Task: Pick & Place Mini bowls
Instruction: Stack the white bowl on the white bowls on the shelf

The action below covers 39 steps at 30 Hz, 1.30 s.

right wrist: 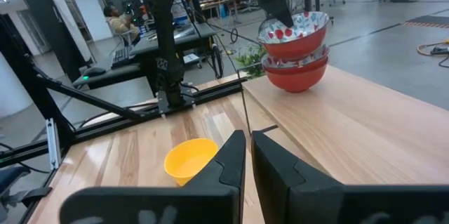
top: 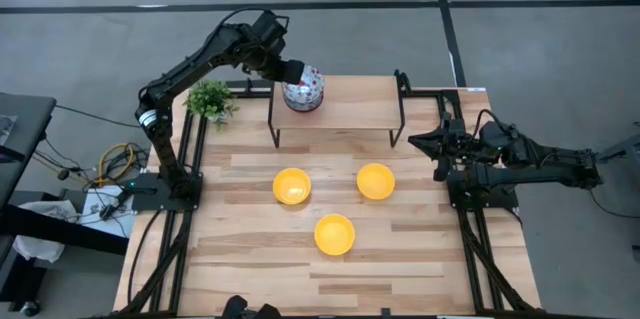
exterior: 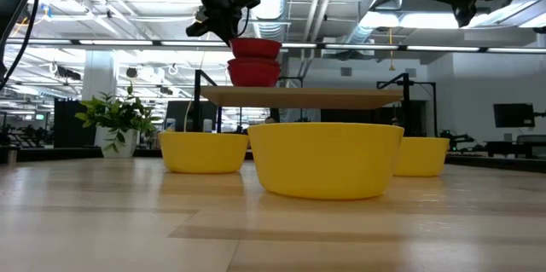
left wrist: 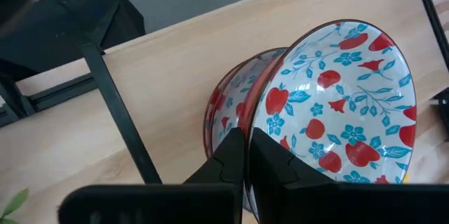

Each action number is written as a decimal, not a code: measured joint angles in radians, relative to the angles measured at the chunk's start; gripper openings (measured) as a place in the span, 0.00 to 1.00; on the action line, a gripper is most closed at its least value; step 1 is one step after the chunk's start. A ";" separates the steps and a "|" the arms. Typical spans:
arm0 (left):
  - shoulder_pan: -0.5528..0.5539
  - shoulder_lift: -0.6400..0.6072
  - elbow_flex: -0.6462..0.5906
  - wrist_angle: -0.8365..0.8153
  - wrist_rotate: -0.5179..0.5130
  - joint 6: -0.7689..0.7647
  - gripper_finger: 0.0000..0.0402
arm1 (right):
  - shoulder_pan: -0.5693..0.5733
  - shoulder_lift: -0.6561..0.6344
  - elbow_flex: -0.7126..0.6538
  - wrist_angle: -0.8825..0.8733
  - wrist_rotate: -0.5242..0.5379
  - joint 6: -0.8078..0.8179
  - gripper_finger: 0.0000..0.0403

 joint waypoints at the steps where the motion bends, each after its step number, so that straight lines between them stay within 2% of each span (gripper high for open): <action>1: 0.000 0.000 0.000 0.004 -0.002 0.001 0.02 | 0.000 0.000 0.000 0.000 0.000 0.000 0.04; 8: 0.000 -0.002 -0.049 0.014 -0.017 0.001 0.02 | 0.000 0.000 0.000 0.000 0.000 0.000 0.04; 14: 0.004 -0.016 -0.089 0.107 0.013 -0.006 0.02 | 0.000 0.000 0.000 0.000 0.000 0.007 0.04; 23: 0.015 -0.031 -0.094 0.087 0.030 -0.018 0.02 | 0.000 0.000 0.000 0.000 0.001 0.008 0.04; 30: 0.011 -0.031 -0.167 0.101 0.038 -0.034 0.02 | 0.000 0.000 0.000 0.000 0.001 0.008 0.04; 39: 0.011 -0.035 -0.169 0.114 0.039 -0.034 0.02 | 0.000 0.000 0.000 0.000 0.000 0.015 0.04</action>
